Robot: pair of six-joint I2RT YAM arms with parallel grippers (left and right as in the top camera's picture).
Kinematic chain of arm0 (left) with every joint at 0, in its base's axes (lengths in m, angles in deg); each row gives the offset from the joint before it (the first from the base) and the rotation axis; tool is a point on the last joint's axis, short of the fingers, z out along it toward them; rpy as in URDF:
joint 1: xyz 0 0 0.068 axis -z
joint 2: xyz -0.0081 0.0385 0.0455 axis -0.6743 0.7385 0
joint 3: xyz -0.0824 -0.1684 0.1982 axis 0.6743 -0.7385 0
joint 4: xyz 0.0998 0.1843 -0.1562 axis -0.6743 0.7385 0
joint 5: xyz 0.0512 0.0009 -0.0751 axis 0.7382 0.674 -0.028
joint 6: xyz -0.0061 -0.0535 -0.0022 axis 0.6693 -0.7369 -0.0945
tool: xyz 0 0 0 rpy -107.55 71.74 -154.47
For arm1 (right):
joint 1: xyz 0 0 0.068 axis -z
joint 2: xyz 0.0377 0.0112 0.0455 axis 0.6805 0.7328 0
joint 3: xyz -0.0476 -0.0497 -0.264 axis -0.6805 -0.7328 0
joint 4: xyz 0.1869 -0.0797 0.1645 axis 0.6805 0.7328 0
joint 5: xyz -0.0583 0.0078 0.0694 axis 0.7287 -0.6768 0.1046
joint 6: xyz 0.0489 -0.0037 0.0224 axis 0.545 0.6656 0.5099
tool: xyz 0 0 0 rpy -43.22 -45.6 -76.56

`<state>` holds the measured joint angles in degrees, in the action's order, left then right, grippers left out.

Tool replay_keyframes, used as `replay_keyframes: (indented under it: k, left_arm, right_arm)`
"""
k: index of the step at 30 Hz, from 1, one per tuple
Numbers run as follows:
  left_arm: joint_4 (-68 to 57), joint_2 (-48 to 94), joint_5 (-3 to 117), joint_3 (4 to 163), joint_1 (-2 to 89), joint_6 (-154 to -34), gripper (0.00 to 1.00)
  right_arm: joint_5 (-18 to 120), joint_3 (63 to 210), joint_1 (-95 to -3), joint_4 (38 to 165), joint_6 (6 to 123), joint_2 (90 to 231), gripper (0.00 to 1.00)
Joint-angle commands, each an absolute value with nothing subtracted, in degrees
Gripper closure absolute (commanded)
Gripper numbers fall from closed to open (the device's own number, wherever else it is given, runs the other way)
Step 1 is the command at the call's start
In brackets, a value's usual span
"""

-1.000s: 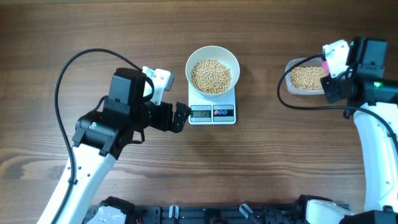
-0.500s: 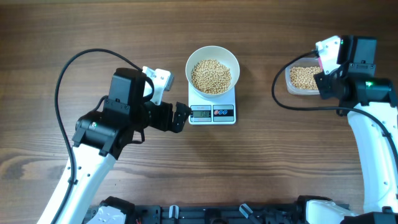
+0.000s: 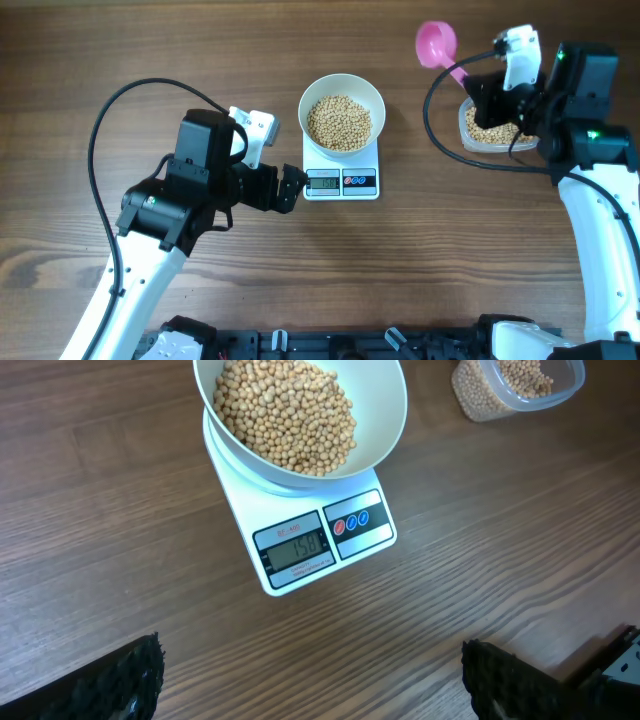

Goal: Scoop item into bowl and weigh 150g on scale
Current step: 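Lift the pink scoop up out of the tub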

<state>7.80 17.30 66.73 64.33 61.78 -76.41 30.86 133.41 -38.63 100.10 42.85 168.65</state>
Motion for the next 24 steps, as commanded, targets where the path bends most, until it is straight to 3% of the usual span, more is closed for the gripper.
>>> replay_keyframes:
  k: [1,8,24]
  left_arm:
    - [7.8,17.0,66.2,64.4,61.4,-76.7,0.00]
    - [7.8,17.0,66.2,64.4,61.4,-76.7,0.00]
    - [7.8,17.0,66.2,64.4,61.4,-76.7,0.00]
  right_arm:
    - [25.8,133.4,-38.8,96.4,52.1,169.3,0.96]
    - [33.8,133.4,-38.7,87.1,61.5,170.5,0.96]
    - [33.6,133.4,-38.8,81.9,61.2,173.9,0.96]
